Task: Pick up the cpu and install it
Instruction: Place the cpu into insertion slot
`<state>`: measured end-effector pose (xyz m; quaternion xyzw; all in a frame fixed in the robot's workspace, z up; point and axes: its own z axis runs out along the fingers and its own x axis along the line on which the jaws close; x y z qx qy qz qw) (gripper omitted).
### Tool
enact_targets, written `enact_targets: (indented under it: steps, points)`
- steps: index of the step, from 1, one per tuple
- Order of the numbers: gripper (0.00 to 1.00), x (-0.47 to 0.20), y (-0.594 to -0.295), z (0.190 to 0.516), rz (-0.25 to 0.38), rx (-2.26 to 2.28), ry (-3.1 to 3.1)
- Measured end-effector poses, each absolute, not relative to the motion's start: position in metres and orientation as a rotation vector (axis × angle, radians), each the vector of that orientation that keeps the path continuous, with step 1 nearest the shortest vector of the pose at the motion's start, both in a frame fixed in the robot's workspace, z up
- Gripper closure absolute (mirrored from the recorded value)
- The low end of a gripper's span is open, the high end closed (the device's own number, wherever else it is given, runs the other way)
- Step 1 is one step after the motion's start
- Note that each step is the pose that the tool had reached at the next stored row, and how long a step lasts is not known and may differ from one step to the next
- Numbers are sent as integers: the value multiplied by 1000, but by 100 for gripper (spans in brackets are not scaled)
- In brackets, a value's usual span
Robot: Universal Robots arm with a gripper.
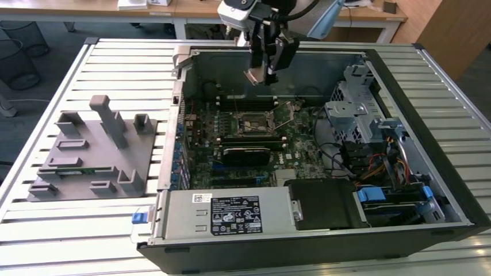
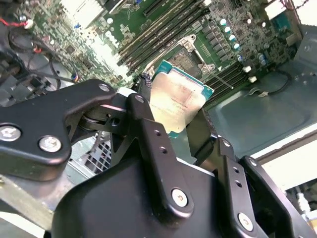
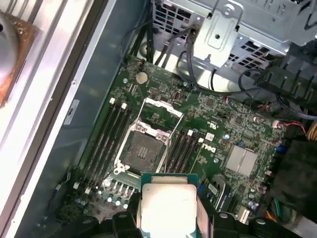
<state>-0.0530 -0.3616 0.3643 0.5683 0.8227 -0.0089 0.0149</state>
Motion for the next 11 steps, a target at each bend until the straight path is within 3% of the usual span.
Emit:
enact_targets:
  steps: [11]
  points:
    - [47, -53, -361, 359, -31, 1956, 2422]
